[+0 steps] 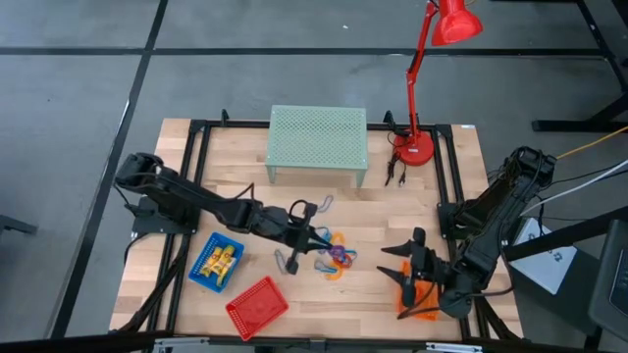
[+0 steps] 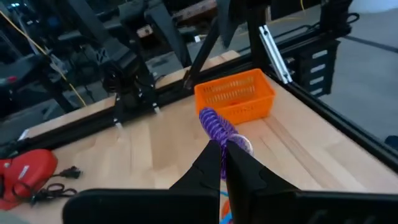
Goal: Pick & Place Office Desk Supplies
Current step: Put the violet spring keychain into the orange bin
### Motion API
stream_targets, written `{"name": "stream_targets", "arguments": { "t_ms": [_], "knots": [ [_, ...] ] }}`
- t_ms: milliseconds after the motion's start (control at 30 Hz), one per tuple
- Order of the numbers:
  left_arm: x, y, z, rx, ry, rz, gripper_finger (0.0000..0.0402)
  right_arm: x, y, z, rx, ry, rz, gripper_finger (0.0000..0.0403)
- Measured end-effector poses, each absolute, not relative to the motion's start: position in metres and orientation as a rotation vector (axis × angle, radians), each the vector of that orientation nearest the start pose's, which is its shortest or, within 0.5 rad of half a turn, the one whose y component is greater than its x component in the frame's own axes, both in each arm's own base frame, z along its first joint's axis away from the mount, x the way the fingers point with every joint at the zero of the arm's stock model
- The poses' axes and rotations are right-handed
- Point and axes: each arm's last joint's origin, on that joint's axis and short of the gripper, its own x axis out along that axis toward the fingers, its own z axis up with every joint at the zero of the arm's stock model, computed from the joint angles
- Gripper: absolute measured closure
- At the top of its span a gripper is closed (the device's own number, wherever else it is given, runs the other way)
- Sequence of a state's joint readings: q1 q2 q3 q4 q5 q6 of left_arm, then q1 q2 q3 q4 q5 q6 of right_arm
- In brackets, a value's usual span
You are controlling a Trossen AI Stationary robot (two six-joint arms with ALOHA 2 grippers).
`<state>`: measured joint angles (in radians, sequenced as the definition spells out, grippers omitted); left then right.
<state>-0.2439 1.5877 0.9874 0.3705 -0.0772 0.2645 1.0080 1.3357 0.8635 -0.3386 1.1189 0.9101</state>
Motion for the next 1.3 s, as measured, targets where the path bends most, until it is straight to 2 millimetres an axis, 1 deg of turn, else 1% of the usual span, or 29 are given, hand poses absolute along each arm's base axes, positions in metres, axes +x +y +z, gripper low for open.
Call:
{"name": "stream_targets", "arguments": {
  "t_ms": [100,200,300,467,600,833,900,967,1067,1300],
  "knots": [
    [0.355,-0.085,0.246,0.316,0.165,-0.202,0.0398,0.165,0.206,0.247,0.183,0.294,-0.249,0.0172],
    [0.365,-0.089,0.240,0.313,0.085,-0.239,0.0398,0.169,0.204,0.246,0.189,0.292,-0.264,0.0172],
    [0.378,-0.092,0.242,0.310,0.062,-0.268,0.0398,0.176,0.203,0.241,0.177,0.305,-0.282,0.0172],
    [0.399,-0.095,0.246,0.335,0.097,-0.295,0.0398,0.189,0.204,0.227,0.166,0.356,-0.289,0.0172],
    [0.412,-0.095,0.252,0.336,0.103,-0.322,0.0398,0.194,0.202,0.224,0.167,0.382,-0.283,0.0172],
    [0.414,-0.090,0.251,0.333,0.111,-0.335,0.0398,0.195,0.204,0.225,0.154,0.386,-0.256,0.0172],
    [0.414,-0.090,0.250,0.333,0.113,-0.336,0.0398,0.195,0.204,0.225,0.151,0.386,-0.256,0.0178],
    [0.414,-0.090,0.250,0.333,0.116,-0.337,0.0398,0.195,0.204,0.225,0.145,0.386,-0.257,0.0194],
    [0.414,-0.090,0.248,0.334,0.136,-0.340,0.0398,0.195,0.204,0.225,0.138,0.386,-0.256,0.0234],
    [0.413,-0.090,0.245,0.336,0.171,-0.346,0.0396,0.195,0.204,0.225,0.129,0.389,-0.252,0.0369]
  ]
}}
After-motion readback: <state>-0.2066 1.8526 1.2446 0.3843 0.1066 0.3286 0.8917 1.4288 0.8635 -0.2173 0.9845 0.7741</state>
